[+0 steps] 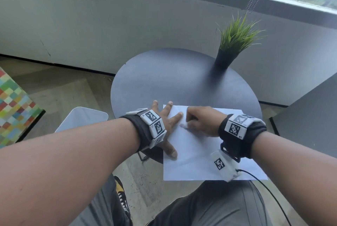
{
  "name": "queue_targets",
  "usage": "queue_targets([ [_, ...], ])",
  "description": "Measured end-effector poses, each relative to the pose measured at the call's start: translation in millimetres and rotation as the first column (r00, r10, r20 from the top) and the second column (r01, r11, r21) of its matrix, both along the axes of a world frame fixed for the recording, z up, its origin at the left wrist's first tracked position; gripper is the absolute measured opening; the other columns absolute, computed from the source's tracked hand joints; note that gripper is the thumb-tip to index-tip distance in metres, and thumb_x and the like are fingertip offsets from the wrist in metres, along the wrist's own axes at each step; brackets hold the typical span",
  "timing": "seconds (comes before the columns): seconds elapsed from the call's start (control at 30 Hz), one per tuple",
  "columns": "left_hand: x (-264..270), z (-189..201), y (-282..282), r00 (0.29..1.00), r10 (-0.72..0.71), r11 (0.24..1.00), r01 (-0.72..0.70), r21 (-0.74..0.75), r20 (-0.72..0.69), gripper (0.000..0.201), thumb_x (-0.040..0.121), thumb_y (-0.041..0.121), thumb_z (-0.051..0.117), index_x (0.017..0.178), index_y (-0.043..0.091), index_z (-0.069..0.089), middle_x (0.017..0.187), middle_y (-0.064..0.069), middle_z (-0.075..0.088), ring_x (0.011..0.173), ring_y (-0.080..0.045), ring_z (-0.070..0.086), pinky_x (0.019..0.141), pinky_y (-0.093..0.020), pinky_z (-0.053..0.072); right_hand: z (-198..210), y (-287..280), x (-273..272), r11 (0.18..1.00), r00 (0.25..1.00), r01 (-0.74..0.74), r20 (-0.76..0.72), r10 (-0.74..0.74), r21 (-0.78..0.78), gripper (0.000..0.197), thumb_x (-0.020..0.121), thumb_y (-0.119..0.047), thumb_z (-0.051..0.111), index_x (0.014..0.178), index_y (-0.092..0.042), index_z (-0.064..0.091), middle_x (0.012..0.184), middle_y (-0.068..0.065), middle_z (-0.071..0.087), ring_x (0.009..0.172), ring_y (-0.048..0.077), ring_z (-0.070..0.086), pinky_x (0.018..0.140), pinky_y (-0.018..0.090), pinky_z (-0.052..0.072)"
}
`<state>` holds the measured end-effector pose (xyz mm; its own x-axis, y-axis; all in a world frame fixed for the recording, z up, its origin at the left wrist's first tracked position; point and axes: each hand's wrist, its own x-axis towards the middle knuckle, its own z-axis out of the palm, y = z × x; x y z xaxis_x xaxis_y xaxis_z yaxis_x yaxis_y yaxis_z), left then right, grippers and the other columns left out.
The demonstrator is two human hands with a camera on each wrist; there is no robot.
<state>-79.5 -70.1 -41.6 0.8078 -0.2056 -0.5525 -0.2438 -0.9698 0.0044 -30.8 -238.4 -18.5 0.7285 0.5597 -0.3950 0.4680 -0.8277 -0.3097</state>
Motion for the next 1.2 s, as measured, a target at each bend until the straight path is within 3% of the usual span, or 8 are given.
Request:
queue_targets([
  [0.1,1,-2,1,0.999,0.012,1.000,-0.011,0.010,-0.032,0.134,0.055,0.089,0.063,0.149,0.047,-0.023,0.161,-0.001,-0.028,0.144,-0.051,-0.017,0.109,-0.071,0.021,-8,-11,10,0.978,0.968,0.205,0.145,-0.206,0.021,0.024,0.091,-0.042,0.058,0.085,-0.021,0.051,0.089,0.003,0.063,0.084,0.026,0.056,0.067,0.030,0.041],
  [0.27,2,0,-2,0.999,0.024,0.999,-0.023,0.022,-0.037,0.135,0.055,0.087,0.066,0.148,0.046,-0.023,0.160,-0.001,-0.030,0.144,-0.050,-0.019,0.110,-0.072,0.019,-7,-8,-17,0.998,0.998,-0.057,-0.029,0.057,0.001,0.026,0.091,-0.046,0.060,0.082,-0.024,0.050,0.072,-0.011,0.054,0.070,0.015,0.052,0.062,0.027,0.039],
  [0.4,2,0,-2,0.999,0.019,0.999,-0.018,0.030,-0.041,0.135,0.055,0.088,0.065,0.148,0.047,-0.023,0.160,-0.001,-0.029,0.144,-0.051,-0.018,0.109,-0.071,0.018,-10,-23,8,0.973,0.965,0.223,0.132,-0.228,0.051,0.028,0.091,-0.045,0.060,0.091,-0.018,0.055,0.089,-0.001,0.063,0.083,0.022,0.056,0.066,0.029,0.040],
  [0.57,5,5,4,0.998,-0.019,0.997,0.023,0.080,-0.056,0.137,0.053,0.086,0.069,0.147,0.049,-0.024,0.160,0.001,-0.028,0.146,-0.046,-0.012,0.112,-0.067,0.022,-15,-16,-24,0.999,0.999,-0.035,-0.029,0.037,0.037,0.023,0.091,-0.050,0.058,0.089,-0.028,0.052,0.073,-0.013,0.056,0.077,0.016,0.053,0.066,0.027,0.039],
  [0.73,12,22,10,0.994,-0.095,0.981,0.102,0.164,-0.048,0.135,0.057,0.078,0.075,0.153,0.042,-0.012,0.163,-0.002,-0.020,0.150,-0.037,-0.005,0.109,-0.067,0.023,-10,-43,-3,0.955,0.956,0.280,0.065,-0.287,0.096,0.023,0.091,-0.049,0.058,0.097,-0.026,0.058,0.088,-0.006,0.061,0.081,0.017,0.056,0.055,0.017,0.033],
  [0.93,7,17,-6,0.997,-0.071,0.997,0.071,-0.027,0.025,0.122,0.067,0.083,0.062,0.158,0.026,0.004,0.165,-0.007,-0.010,0.152,-0.025,-0.005,0.117,-0.050,0.016,-21,-39,1,0.933,0.936,0.338,0.063,-0.347,0.125,0.024,0.091,-0.047,0.056,0.098,-0.025,0.055,0.092,0.001,0.064,0.083,0.021,0.061,0.063,0.027,0.044],
  [1.03,3,0,-6,0.996,-0.068,0.998,0.069,-0.013,0.050,0.138,0.055,0.090,0.062,0.156,0.029,-0.009,0.163,-0.004,-0.019,0.151,-0.026,-0.011,0.116,-0.061,0.016,-22,-30,-6,0.970,0.963,0.220,0.135,-0.233,0.104,0.023,0.091,-0.044,0.055,0.094,-0.022,0.054,0.091,0.003,0.065,0.086,0.026,0.060,0.070,0.031,0.048],
  [1.2,6,-6,-2,0.996,-0.083,0.997,0.083,0.000,0.046,0.142,0.052,0.090,0.064,0.155,0.031,-0.015,0.162,-0.004,-0.023,0.150,-0.028,-0.015,0.115,-0.066,0.011,-21,-14,-35,0.973,0.967,-0.230,0.110,0.230,-0.014,0.014,0.092,-0.035,0.054,0.098,-0.023,0.057,0.094,0.002,0.065,0.086,0.024,0.054,0.074,0.033,0.045],
])
